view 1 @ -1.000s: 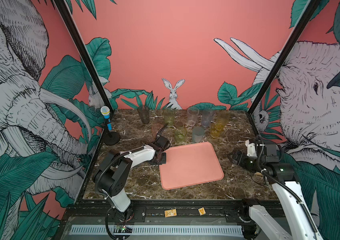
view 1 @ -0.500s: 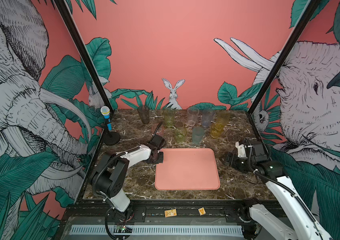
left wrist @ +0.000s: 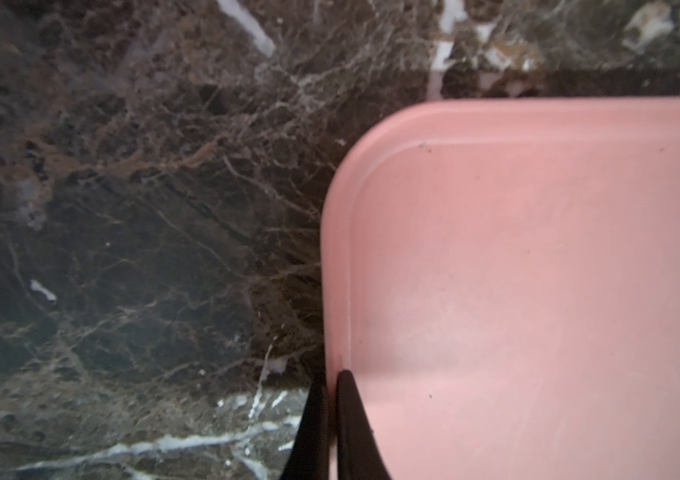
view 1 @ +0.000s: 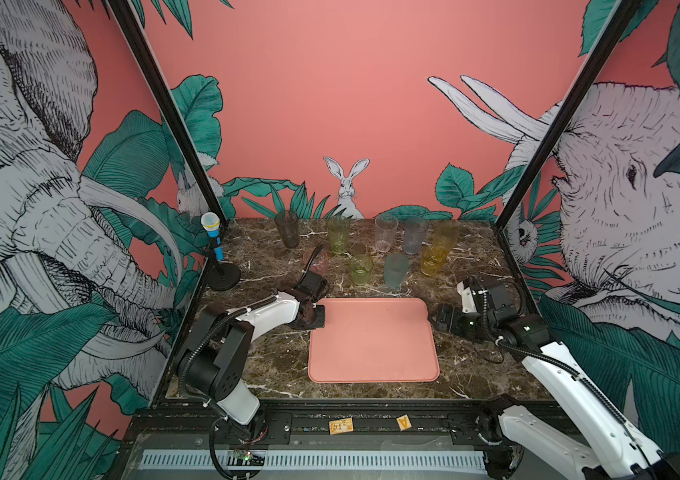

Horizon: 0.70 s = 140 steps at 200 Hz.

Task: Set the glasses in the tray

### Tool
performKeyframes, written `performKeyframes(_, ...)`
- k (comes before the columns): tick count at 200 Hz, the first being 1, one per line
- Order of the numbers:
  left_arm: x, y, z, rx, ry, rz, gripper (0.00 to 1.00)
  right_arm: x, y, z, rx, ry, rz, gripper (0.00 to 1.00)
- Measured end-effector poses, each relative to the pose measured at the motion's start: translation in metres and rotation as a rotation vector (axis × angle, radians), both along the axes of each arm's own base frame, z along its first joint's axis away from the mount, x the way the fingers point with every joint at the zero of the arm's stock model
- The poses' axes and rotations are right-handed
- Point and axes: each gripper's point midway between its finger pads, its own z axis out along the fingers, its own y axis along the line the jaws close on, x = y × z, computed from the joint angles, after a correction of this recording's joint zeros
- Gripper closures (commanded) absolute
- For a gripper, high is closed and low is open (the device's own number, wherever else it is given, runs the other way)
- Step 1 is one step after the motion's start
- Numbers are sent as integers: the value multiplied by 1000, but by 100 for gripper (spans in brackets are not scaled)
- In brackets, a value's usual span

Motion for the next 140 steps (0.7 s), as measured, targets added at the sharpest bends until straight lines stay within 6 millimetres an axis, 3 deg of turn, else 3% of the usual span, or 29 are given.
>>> performKeyframes(83,-2,8,4,24,5,22,65,3,24,-18,-31,5,62,7)
performKeyframes(103,2,8,17,19,-19,29,60,5,32,-22,-38,-8,82,7)
performKeyframes(140,21,10,64,-22,-123,66,52,10,49,-26,-56,-36,124,7)
